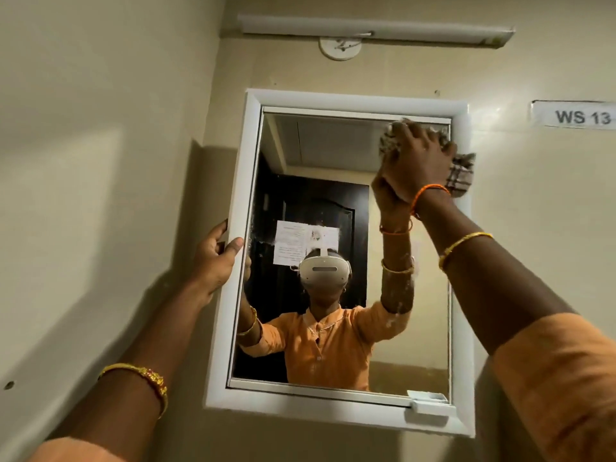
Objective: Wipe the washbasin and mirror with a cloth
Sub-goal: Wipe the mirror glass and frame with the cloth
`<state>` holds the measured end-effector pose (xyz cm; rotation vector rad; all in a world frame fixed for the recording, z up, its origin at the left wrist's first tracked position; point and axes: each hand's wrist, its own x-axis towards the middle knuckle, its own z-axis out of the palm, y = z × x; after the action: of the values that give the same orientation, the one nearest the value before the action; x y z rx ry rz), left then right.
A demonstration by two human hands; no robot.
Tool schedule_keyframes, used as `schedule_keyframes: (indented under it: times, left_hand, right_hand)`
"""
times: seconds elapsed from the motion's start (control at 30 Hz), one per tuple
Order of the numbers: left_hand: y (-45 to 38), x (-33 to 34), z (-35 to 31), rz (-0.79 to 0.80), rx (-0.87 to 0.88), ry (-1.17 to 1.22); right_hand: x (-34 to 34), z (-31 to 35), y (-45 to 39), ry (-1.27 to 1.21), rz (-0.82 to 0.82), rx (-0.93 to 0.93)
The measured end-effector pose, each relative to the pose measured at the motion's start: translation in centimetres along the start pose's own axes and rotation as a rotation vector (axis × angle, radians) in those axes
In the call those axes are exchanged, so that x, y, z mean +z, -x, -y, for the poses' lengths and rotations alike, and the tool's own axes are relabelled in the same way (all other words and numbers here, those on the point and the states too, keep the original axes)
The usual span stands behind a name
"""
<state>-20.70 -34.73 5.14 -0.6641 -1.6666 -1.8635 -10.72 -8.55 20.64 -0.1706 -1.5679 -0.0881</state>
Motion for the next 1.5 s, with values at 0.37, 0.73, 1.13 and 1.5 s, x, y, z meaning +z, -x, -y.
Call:
schedule_keyframes:
  times: [0.37,0.73,1.13,1.5]
  left_hand:
    - [1.0,0.4,-0.9,-0.018,0.033,-0.061]
    - [0.6,0.2,-0.5,0.013,-0.006,-0.058]
    - [0.7,0.3,-0.3,0.051,-0.022,0.007]
    - [0.7,0.4,0.2,0.018,0.032,-0.007]
  right_hand:
    - [1.6,5.1,0.5,-0.019,0.079,-0.142]
    - [-1.1,-3.4,-1.3,0.121,0.022,0.268]
    - [0.9,-5.3,13.3,0.102,-0.066,0.227]
    - [0.5,1.0,3.1,-0.349,-0.097,0.401]
